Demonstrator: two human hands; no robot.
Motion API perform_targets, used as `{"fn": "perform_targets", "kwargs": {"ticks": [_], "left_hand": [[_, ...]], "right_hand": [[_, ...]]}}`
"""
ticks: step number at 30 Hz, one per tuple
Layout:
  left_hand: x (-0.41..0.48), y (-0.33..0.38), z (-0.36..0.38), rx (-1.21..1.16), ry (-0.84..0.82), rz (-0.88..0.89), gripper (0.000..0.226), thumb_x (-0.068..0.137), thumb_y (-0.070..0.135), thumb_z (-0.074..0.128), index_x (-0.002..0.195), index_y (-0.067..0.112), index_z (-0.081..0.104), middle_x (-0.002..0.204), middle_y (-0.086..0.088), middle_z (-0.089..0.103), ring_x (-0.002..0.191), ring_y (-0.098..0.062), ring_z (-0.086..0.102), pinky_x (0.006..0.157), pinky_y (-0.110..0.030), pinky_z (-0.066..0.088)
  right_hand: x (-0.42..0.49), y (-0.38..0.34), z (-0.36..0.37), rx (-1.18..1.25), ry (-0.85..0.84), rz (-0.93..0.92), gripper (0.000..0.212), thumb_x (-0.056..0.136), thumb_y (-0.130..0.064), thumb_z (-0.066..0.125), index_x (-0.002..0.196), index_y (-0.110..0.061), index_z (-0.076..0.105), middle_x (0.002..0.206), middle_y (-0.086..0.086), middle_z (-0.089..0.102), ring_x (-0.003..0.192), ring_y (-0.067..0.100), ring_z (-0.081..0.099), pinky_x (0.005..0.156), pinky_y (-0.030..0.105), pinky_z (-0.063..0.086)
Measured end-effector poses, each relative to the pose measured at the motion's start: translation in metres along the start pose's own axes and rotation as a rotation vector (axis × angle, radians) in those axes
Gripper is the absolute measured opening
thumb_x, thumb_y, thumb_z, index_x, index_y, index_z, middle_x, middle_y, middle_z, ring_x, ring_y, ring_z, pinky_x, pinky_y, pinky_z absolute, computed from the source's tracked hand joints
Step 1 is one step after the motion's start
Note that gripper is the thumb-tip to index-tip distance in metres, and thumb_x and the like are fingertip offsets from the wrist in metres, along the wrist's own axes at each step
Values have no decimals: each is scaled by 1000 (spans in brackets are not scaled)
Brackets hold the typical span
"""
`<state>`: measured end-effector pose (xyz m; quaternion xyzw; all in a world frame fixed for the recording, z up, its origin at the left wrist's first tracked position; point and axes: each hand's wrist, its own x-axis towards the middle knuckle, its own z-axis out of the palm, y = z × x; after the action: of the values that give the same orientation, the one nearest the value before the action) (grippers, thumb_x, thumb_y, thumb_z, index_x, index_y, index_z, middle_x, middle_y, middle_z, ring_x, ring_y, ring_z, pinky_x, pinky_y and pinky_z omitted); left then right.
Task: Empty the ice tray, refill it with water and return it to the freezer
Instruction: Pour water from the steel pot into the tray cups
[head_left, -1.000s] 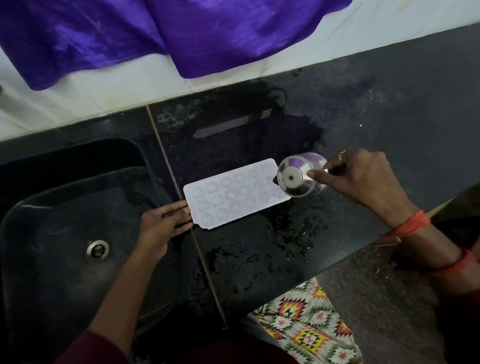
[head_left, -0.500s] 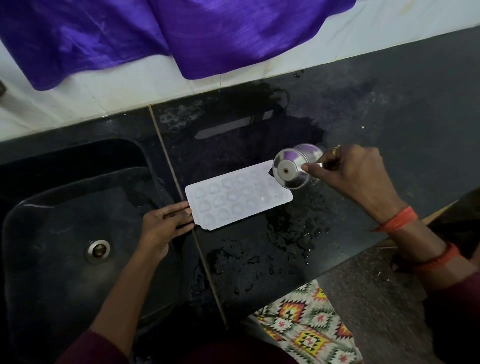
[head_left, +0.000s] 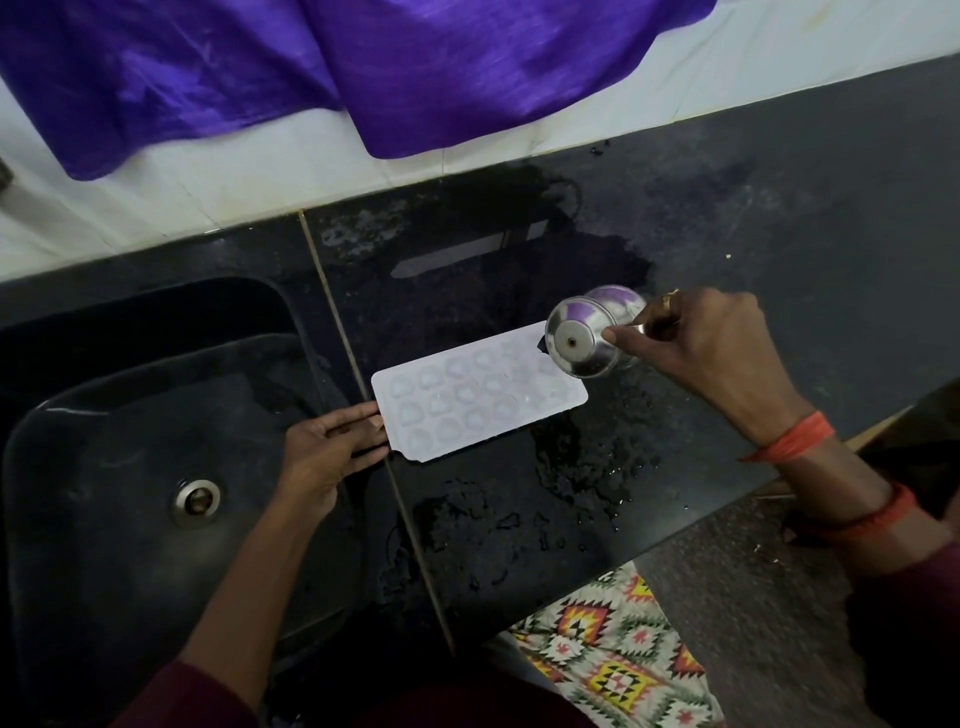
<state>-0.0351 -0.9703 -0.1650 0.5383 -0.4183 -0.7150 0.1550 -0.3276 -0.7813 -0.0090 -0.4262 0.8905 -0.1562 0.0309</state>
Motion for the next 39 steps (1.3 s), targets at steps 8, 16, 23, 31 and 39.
{"fn": "perform_targets", "kwargs": {"ticks": [8,16,23,31,39], "left_hand": [[-1,2,0,5,-8,11,19,92,1,67,110,7,72,88,-3,79,76,-12,77,60,-21,59],[1,4,0,12,-11,16,24,92,1,68,116,3,70,96,-8,77,77,-12,76,62,-22,60],[1,5,1,14,-5,13,25,93,0,66,118,1,70,96,-8,77,75,-11,76,61,-21,60],[1,5,1,18,-7,15,24,94,0,65,118,0,69,97,-9,76,75,-10,76,61,-21,60],[2,5,0,13,-3,6,25,92,0,67,117,0,70,95,-9,77,75,-12,77,60,-22,59]], "right_hand": [[1,1,1,-1,15,-8,39,80,-57,75,84,-18,79,66,2,70,59,20,64,59,27,46],[2,0,0,16,16,-12,38,79,-56,76,85,-18,80,67,2,70,60,19,65,62,28,50],[3,1,-1,9,-1,1,40,79,-55,76,88,-16,80,70,4,72,64,22,68,67,34,57],[6,5,0,65,17,-5,39,81,-53,75,83,-14,79,70,4,73,60,17,66,60,25,49],[12,-1,0,99,41,-24,37,83,-52,75,82,-15,78,70,1,72,60,15,65,60,26,47]]}}
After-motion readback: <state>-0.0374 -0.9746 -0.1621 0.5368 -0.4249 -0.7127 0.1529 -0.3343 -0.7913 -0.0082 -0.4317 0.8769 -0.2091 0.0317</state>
